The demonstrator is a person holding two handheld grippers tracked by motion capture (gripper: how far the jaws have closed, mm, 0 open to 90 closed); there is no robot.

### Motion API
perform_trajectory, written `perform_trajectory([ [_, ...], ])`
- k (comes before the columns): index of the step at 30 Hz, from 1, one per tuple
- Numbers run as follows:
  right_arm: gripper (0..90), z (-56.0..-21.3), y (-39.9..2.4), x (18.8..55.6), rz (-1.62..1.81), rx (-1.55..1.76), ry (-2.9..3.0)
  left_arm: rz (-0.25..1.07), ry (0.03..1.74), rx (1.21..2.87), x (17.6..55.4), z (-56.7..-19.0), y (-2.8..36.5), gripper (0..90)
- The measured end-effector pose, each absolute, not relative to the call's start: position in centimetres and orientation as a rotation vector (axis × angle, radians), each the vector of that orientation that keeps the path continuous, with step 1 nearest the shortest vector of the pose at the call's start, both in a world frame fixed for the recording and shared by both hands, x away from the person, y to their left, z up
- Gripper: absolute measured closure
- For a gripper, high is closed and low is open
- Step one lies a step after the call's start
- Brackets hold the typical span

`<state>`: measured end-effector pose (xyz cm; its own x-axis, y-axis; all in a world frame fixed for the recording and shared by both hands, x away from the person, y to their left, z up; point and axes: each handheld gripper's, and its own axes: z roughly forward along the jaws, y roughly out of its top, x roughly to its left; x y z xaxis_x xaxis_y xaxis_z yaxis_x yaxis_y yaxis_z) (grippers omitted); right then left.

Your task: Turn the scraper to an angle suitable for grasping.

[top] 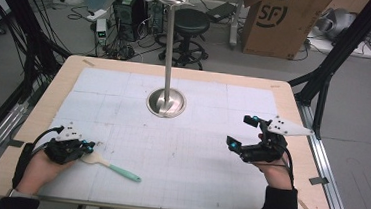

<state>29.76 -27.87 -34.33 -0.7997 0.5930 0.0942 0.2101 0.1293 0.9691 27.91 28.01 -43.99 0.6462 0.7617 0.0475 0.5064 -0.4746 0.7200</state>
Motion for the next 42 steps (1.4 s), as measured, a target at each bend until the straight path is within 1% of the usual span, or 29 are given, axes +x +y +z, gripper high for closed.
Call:
perform_trajectory([
  [3,1.0,-34.2,-27.7,29.8,1.718,0.77,2.101,0.458,0.976,2.205,26.9,-43.6,28.1,90.0],
  [7,1.0,-34.1,-27.6,30.0,1.725,0.765,2.099,0.467,0.954,2.221,25.5,-43.6,28.3,90.0],
  [12,1.0,-34.1,-27.4,30.3,1.73,0.766,2.103,0.421,0.971,2.207,24.2,-43.5,28.9,90.0],
  [20,1.0,-34.0,-27.3,30.6,1.736,0.759,2.106,0.354,0.928,2.215,22.1,-43.5,29.6,90.0],
  [25,1.0,-34.0,-27.3,30.6,1.74,0.751,2.101,0.333,0.924,2.17,22.4,-43.5,29.9,89.8],
  [31,1.0,-34.0,-27.1,30.4,1.73,0.758,2.113,0.286,0.9,2.059,23.4,-42.3,29.5,89.8],
  [34,1.0,-34.1,-27.0,30.2,1.718,0.746,2.124,0.263,0.873,1.965,24.3,-41.2,29.4,89.6],
  [35,1.0,-34.1,-27.0,30.2,1.714,0.736,2.124,0.257,0.863,1.936,24.5,-40.9,29.3,85.7],
  [36,1.0,-34.1,-27.0,30.1,1.713,0.741,2.125,0.239,0.849,1.898,24.7,-40.5,29.3,85.7],
  [38,1.0,-34.2,-27.0,30.0,1.705,0.74,2.125,0.208,0.823,1.837,25.1,-39.6,29.1,79.5],
  [39,1.0,-34.2,-27.0,29.9,1.705,0.743,2.128,0.185,0.807,1.821,25.3,-39.2,28.9,76.7],
  [40,1.0,-34.2,-27.1,29.8,1.707,0.743,2.126,0.177,0.774,1.815,25.4,-38.7,28.5,75.7],
  [42,1.0,-34.1,-27.2,29.6,1.707,0.748,2.123,0.189,0.729,1.825,25.5,-37.9,27.9,72.5],
])
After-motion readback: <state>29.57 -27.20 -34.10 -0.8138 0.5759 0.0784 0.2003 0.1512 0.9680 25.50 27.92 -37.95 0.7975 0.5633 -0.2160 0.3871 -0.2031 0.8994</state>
